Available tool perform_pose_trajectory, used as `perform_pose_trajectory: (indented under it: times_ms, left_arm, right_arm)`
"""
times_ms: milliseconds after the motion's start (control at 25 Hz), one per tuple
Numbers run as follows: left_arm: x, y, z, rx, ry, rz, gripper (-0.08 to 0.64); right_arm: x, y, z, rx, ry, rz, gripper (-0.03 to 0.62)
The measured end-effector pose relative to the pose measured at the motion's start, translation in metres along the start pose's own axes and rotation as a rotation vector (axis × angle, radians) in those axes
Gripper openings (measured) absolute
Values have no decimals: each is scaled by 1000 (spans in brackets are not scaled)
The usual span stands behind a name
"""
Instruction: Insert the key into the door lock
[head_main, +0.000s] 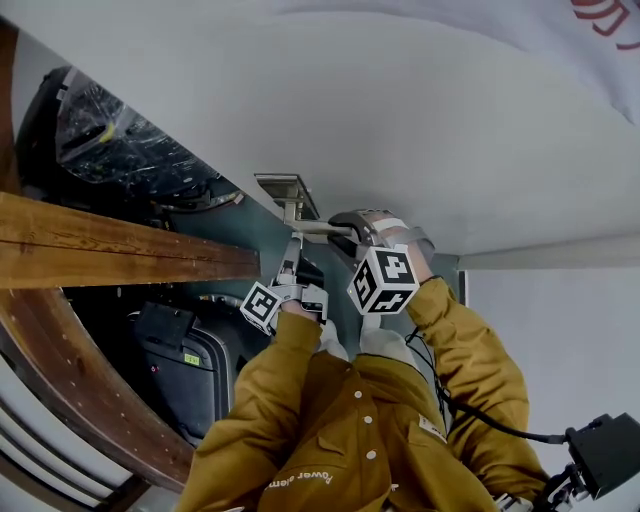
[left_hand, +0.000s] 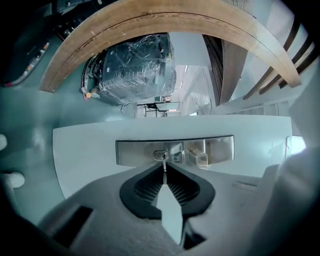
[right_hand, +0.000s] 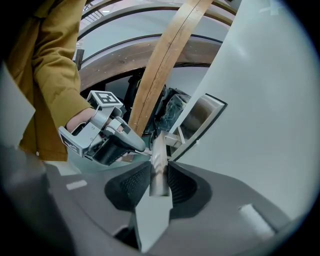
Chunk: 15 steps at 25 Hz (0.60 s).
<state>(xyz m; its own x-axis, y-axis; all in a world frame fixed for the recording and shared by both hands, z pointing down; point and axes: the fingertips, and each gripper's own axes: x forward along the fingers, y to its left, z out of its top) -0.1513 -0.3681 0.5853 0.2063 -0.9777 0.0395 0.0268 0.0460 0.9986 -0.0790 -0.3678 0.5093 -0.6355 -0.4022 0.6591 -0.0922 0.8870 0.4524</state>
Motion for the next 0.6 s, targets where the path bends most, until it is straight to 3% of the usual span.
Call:
perform_pose_trajectory:
  times_ms: [600]
  left_arm:
    - [7,1,-1,-99,-15,-10,26]
  right_arm:
    - [0,-3,-2,10,7,-2,112]
